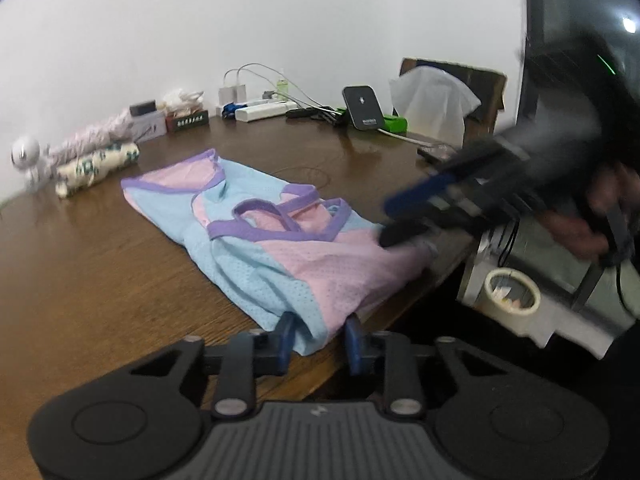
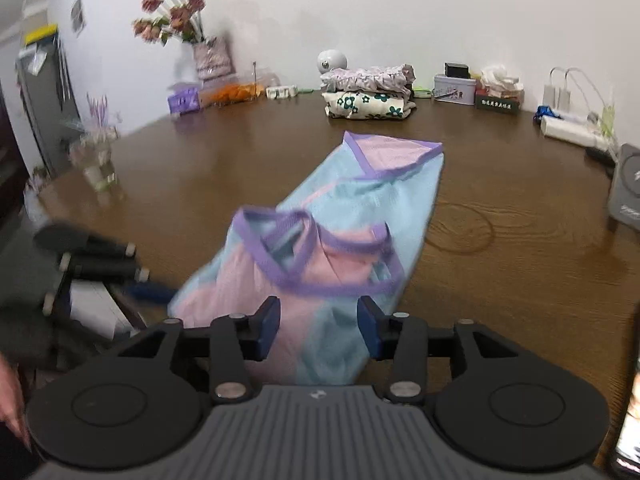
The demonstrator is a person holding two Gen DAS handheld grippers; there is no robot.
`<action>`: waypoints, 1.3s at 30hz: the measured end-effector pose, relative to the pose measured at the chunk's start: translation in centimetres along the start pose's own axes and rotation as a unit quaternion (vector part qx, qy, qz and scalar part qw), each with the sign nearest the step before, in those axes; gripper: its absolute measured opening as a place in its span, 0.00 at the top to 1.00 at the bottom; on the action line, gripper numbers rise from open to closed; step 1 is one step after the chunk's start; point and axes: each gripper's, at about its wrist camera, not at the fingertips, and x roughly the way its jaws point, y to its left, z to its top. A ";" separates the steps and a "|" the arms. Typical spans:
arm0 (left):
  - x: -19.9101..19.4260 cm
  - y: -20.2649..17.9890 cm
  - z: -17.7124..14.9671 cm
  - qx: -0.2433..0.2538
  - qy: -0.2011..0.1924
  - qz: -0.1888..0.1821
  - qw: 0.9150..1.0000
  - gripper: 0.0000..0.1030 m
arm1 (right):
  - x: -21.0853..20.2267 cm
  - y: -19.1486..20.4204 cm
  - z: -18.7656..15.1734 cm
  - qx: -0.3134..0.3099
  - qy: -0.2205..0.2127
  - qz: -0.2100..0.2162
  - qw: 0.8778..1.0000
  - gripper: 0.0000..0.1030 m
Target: Fold clothes
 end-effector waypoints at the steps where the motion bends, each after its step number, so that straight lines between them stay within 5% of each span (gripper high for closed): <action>1: 0.1 0.2 0.1 -0.008 -0.002 -0.008 1.000 0.84 | -0.5 0.1 -0.5 -0.009 0.000 0.000 1.000 0.58; 4: 0.1 0.5 0.1 -0.022 -0.005 -0.030 0.999 0.91 | -0.9 0.4 -1.5 -0.021 0.002 0.010 1.000 0.59; 8: 0.0 1.0 -0.3 -0.051 -0.012 -0.050 0.997 0.98 | 0.0 0.4 -2.1 -0.010 0.009 0.021 1.000 0.85; 12: -1.2 0.5 -0.7 -0.055 -0.011 -0.047 0.997 0.96 | -1.2 0.5 -2.1 -0.008 0.013 0.046 0.999 0.88; 14: -2.1 -0.1 -1.2 -0.032 -0.014 -0.021 0.999 0.87 | -2.7 0.4 -2.5 -0.020 -0.019 0.063 0.998 0.73; 16: -3.0 -0.9 -1.5 0.010 -0.030 0.010 0.999 0.60 | -4.2 0.5 -3.2 -0.049 -0.057 0.072 0.995 0.46; 20: -3.2 -1.9 -1.5 0.061 -0.048 0.022 0.997 0.51 | -4.0 1.2 -4.5 -0.109 -0.061 0.067 0.990 0.50; 23: -2.2 -1.7 -1.5 0.066 -0.040 0.014 0.997 0.68 | -2.7 1.0 -4.9 -0.108 -0.052 0.063 0.991 0.67; 24: -1.9 -1.5 -1.5 0.067 -0.035 0.010 0.997 0.90 | -2.3 0.9 -5.0 -0.107 -0.049 0.062 0.991 0.72; 25: -1.7 -1.3 -1.7 0.064 -0.031 0.003 0.997 0.96 | -2.1 0.8 -5.1 -0.105 -0.046 0.062 0.991 0.80; 32: -4.6 -0.6 -1.8 0.042 -0.055 -0.071 0.995 0.99 | -3.4 0.7 -5.0 -0.107 -0.040 0.098 0.989 0.97; 39: -5.1 3.4 2.0 -0.043 -0.133 -0.066 0.988 0.99 | -5.2 -2.8 -1.0 -0.006 -0.088 0.164 0.983 0.97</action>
